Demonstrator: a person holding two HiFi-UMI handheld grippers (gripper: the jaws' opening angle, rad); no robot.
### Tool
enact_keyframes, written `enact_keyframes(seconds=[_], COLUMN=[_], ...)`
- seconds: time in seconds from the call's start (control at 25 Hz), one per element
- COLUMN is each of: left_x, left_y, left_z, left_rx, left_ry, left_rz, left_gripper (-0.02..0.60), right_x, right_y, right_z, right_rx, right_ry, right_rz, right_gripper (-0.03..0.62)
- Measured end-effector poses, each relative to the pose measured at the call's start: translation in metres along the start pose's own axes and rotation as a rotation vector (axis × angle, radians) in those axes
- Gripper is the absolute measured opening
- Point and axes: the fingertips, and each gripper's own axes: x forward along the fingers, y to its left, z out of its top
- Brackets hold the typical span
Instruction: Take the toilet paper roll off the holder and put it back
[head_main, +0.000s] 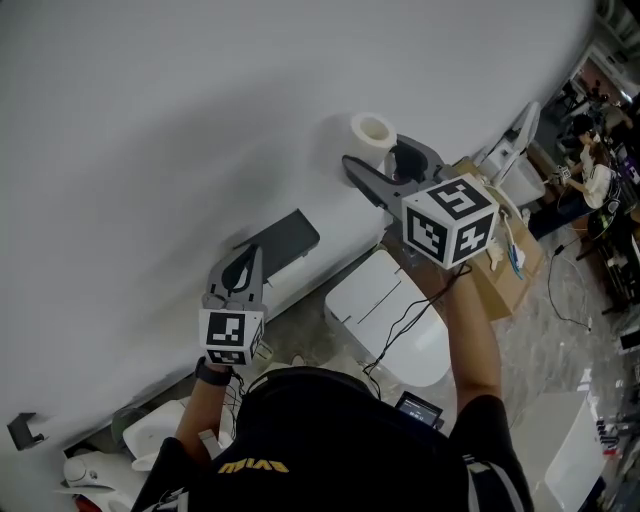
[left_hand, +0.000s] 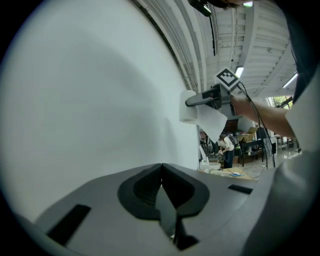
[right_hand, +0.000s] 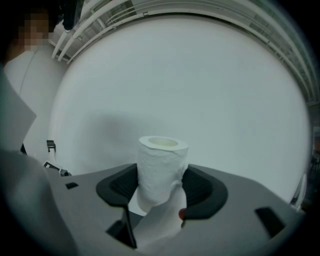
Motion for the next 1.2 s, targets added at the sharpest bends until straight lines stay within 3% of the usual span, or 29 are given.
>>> enact_keyframes(seconds=[1.2], left_x=[-0.013], left_y=[0.008], left_z=[-0.011], left_rx=[-0.029], left_ry=[0.010], left_rz=[0.051], left_gripper=[0.011], right_x=[0.018], right_y=[0.008], right_z=[0.003], right_rx=[0.006], right_ry=[-0.026], right_rz=[0.058], right_gripper=[0.270])
